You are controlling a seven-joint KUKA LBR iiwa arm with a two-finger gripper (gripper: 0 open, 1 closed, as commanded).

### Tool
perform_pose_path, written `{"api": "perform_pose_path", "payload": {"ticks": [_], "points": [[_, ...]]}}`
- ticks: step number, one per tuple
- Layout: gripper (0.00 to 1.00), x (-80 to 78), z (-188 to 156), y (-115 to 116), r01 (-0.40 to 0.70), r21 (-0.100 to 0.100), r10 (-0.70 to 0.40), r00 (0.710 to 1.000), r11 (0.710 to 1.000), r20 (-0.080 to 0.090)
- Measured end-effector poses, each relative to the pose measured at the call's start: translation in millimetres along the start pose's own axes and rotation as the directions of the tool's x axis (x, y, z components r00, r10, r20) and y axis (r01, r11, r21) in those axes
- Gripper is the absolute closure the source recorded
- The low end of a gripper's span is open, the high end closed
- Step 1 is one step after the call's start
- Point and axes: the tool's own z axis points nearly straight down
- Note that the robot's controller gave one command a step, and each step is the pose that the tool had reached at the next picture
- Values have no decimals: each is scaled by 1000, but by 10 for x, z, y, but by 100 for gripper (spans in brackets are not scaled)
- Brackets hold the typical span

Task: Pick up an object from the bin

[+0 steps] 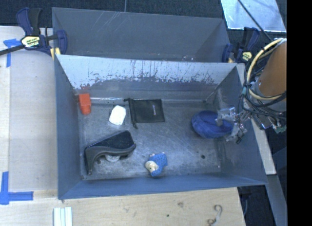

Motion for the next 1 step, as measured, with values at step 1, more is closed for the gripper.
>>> {"api": "perform_pose_path", "payload": {"ticks": [1], "points": [[100,-134,-613,-83,-38,1,38,999,999,2]]}}
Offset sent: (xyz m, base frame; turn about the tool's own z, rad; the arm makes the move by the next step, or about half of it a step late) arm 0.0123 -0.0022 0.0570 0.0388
